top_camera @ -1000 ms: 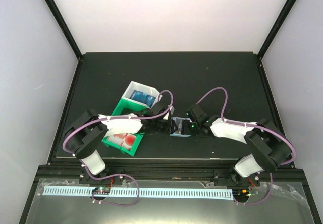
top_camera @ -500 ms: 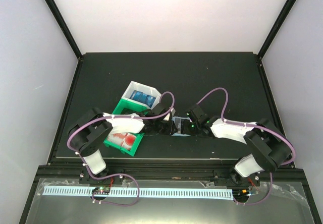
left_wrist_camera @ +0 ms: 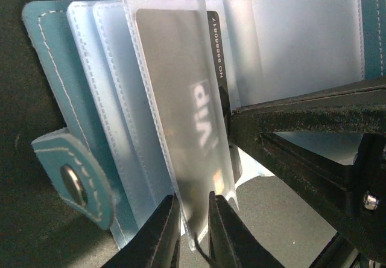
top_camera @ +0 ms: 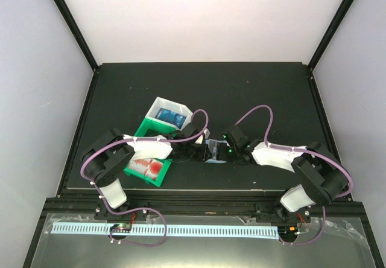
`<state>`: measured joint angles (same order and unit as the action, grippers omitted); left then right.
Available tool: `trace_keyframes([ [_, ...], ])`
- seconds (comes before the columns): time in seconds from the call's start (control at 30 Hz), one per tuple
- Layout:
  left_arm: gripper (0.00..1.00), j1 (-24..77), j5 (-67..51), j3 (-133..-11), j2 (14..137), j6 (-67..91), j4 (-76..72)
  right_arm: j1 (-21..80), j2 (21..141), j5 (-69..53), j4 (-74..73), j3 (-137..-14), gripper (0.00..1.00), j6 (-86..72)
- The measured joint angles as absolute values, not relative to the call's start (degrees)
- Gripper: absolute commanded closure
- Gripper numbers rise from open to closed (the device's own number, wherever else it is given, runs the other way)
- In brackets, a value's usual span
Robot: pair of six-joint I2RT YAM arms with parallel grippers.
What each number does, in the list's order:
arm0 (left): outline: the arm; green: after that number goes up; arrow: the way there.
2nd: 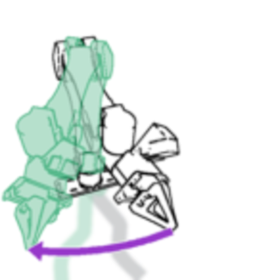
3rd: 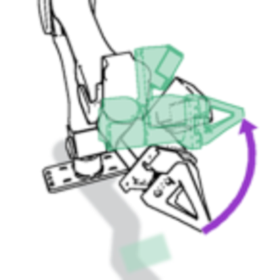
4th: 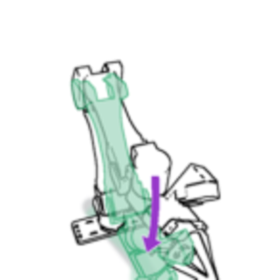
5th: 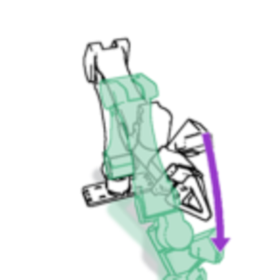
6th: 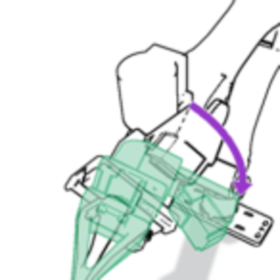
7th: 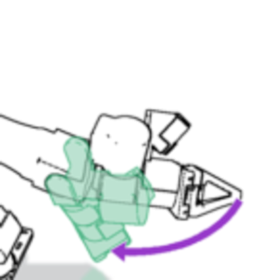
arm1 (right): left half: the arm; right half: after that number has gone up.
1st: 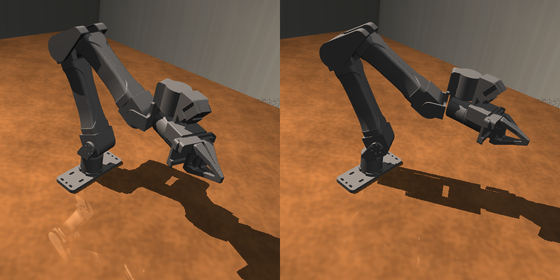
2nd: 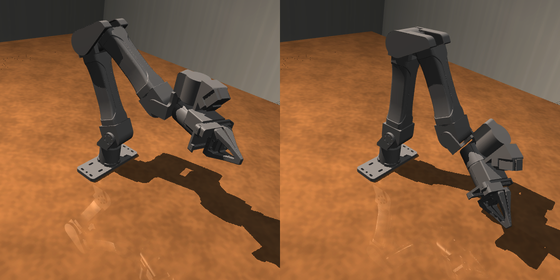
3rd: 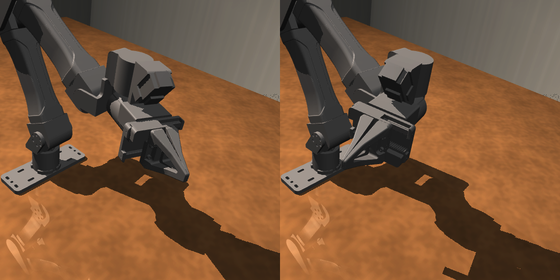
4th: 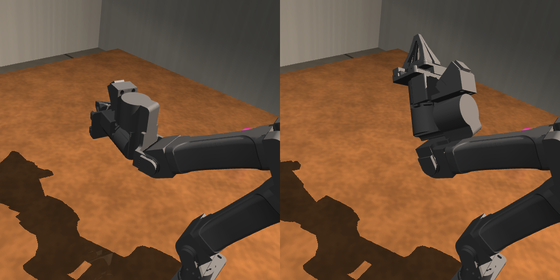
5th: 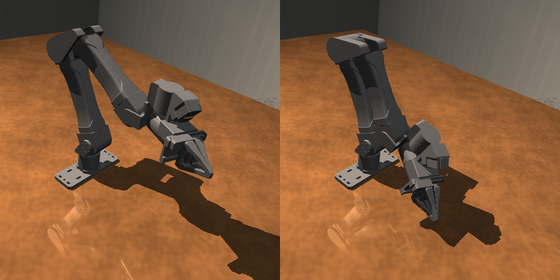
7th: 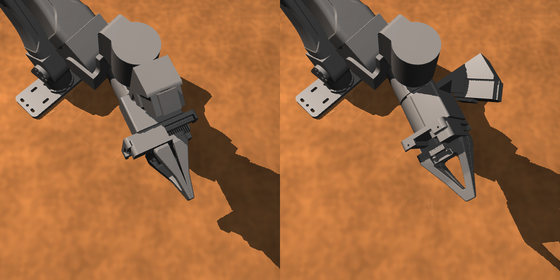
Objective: Put the credit cards into the card holder
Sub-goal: Insert the credit card into the card holder.
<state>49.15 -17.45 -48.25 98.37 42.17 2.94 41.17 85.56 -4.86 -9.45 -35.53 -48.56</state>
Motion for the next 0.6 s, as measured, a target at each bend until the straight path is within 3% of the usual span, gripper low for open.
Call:
trace_keyframes([
  [0.37, 0.97, 49.12, -17.89, -49.52, 98.39, 42.39, 2.98, 41.17, 82.37, -4.58, -9.89, -34.0, 0.86, -48.73],
  [0.47, 0.91, 49.15, -17.98, -50.52, 98.39, 42.41, 2.98, 41.17, 79.68, -3.46, -11.66, -34.0, 0.84, -48.77],
  [0.6, 0.75, 49.12, -18.79, -50.85, 98.39, 42.13, 2.85, 41.17, 75.99, -1.52, -13.02, -33.76, 0.82, -49.17],
])
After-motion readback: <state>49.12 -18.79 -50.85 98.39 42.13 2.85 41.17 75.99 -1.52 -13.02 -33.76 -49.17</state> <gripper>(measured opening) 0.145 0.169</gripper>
